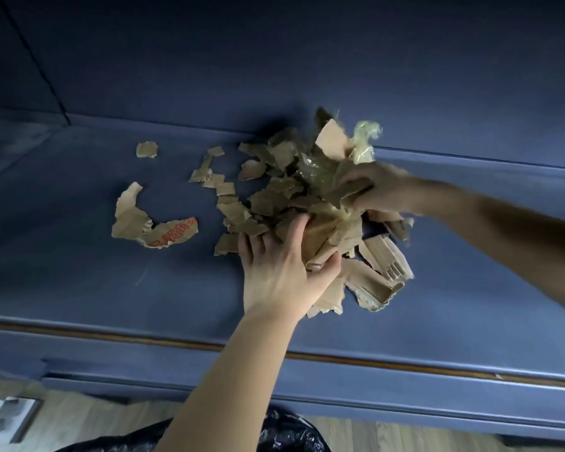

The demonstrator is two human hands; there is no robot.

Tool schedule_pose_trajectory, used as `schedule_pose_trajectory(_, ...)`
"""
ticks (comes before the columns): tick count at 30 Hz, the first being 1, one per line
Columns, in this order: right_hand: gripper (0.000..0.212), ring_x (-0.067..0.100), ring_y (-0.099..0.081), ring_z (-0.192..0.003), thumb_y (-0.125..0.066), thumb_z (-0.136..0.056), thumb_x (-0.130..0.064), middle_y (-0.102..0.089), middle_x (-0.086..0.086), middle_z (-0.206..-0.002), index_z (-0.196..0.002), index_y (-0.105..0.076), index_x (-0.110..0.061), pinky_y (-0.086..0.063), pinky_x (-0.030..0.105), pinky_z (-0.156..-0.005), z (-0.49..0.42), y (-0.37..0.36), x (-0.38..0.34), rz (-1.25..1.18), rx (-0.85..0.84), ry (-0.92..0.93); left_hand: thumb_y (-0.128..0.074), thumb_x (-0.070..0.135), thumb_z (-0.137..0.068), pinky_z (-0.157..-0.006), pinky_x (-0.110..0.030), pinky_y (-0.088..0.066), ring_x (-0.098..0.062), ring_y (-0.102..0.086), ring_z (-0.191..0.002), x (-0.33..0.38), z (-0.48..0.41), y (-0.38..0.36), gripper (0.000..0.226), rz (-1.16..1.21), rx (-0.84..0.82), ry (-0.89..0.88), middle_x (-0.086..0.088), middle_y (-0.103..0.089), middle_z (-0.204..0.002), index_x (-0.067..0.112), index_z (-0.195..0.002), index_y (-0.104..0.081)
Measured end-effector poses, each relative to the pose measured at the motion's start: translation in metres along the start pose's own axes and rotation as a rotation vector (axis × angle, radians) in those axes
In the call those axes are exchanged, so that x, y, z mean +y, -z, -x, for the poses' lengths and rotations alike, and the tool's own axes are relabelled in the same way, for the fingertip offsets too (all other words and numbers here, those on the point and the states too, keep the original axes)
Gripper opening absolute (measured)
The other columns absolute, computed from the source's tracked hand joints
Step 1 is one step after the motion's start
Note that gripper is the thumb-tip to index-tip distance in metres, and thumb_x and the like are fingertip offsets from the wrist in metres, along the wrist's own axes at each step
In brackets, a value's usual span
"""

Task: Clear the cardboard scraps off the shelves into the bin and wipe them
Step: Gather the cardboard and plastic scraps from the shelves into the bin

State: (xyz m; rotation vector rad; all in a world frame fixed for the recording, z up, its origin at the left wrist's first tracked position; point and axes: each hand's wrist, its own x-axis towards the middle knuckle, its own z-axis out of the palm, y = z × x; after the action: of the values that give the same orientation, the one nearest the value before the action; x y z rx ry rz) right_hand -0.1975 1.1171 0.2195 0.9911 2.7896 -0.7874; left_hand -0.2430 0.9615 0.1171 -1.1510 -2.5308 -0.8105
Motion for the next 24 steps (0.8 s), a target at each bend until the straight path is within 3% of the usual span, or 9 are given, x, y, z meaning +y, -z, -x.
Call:
schedule_pose_trajectory(3,0.036,0.018,-0.052,-0.103,-0.049,-0.091,-0.013,-0.055,-0.001,-0.115,-0.125,-0.056,-0.023,-0.042,0.027,-0.088,0.000,-0.026,0.008,-0.173,0.053,-0.023,-0.036,0.067,-0.067,-0.092,-0.054,-0.045,-0.037,-0.063,-0.078,-0.002,0.000,-0.002,0.065,-0.022,-0.014,-0.004,-0.015,-0.066,-0.067,0.024,-0.115,-0.039)
schedule_pose_trajectory(5,0.041,0.028,-0.050,-0.121,-0.047,-0.093,-0.018,-0.053,0.007,-0.129,-0.133,-0.048,-0.017,-0.038,0.043,-0.105,-0.001,-0.045,0.014,-0.296,0.104,-0.070,-0.033,0.067,-0.067,-0.092,-0.055,-0.044,-0.036,-0.064,-0.077,-0.001,-0.001,-0.002,0.067,-0.064,-0.019,-0.008,-0.014,-0.066,-0.065,0.023,-0.117,-0.039)
schedule_pose_trajectory(7,0.050,0.035,-0.038,-0.133,-0.047,-0.086,-0.025,-0.045,0.015,-0.141,-0.134,-0.045,-0.012,-0.027,0.054,-0.111,0.004,-0.059,0.013,-0.461,0.143,-0.075,-0.022,0.067,-0.066,-0.102,-0.051,-0.036,-0.035,-0.060,-0.092,0.003,-0.004,0.003,0.075,-0.091,-0.111,0.006,-0.017,-0.067,-0.081,0.024,-0.126,-0.035)
schedule_pose_trajectory(9,0.049,0.033,-0.039,-0.133,-0.046,-0.080,-0.030,-0.049,0.014,-0.137,-0.128,-0.053,-0.022,-0.024,0.053,-0.113,0.014,-0.064,0.006,-0.648,0.157,-0.051,-0.005,0.067,-0.058,-0.114,-0.043,-0.014,-0.029,-0.045,-0.117,0.006,-0.006,0.007,0.090,-0.028,-0.292,0.021,-0.018,-0.061,-0.112,0.027,-0.137,-0.021)
schedule_pose_trajectory(11,0.021,0.029,-0.055,-0.111,-0.048,-0.080,-0.029,-0.066,0.003,-0.101,-0.086,-0.067,-0.037,-0.037,0.045,-0.104,0.018,-0.063,-0.001,-0.834,0.198,-0.057,-0.002,0.065,-0.053,-0.115,-0.038,-0.006,-0.025,-0.036,-0.125,0.011,-0.009,0.011,0.096,0.102,-0.355,0.075,-0.016,-0.052,-0.127,0.028,-0.140,-0.016)
schedule_pose_trajectory(12,0.024,0.024,-0.059,-0.090,-0.048,-0.084,-0.022,-0.065,-0.005,-0.076,-0.066,-0.063,-0.031,-0.045,0.038,-0.089,0.019,-0.060,-0.006,-0.931,0.198,-0.043,-0.003,0.064,-0.051,-0.115,-0.035,-0.007,-0.024,-0.034,-0.126,0.014,-0.012,0.013,0.098,0.172,-0.354,0.096,-0.015,-0.049,-0.131,0.027,-0.141,-0.016)
schedule_pose_trajectory(14,0.039,0.016,-0.051,-0.062,-0.044,-0.086,-0.007,-0.053,-0.011,-0.046,-0.051,-0.050,-0.023,-0.043,0.028,-0.065,0.018,-0.056,-0.013,-1.058,0.182,-0.015,-0.007,0.065,-0.050,-0.115,-0.032,-0.009,-0.023,-0.031,-0.130,0.018,-0.014,0.014,0.102,0.283,-0.314,0.124,-0.014,-0.043,-0.138,0.024,-0.143,-0.017)
schedule_pose_trajectory(21,0.022,0.017,-0.051,-0.059,-0.048,-0.086,0.000,-0.052,0.007,-0.063,-0.067,-0.054,-0.009,-0.044,0.026,-0.060,0.016,-0.052,-0.021,-1.230,0.177,0.019,-0.018,0.070,-0.053,-0.114,-0.034,-0.020,-0.024,-0.029,-0.135,0.020,-0.014,0.009,0.104,0.439,-0.233,0.126,-0.008,-0.037,-0.145,0.019,-0.144,-0.019)
schedule_pose_trajectory(24,0.015,0.017,-0.057,-0.056,-0.052,-0.084,0.000,-0.059,0.008,-0.065,-0.072,-0.059,-0.007,-0.049,0.023,-0.058,0.016,-0.048,-0.015,-1.320,0.176,-0.001,-0.020,0.070,-0.054,-0.104,-0.033,-0.031,-0.027,-0.039,-0.128,0.028,-0.019,0.008,0.102,0.482,-0.243,0.107,-0.009,-0.043,-0.140,0.021,-0.143,-0.020)
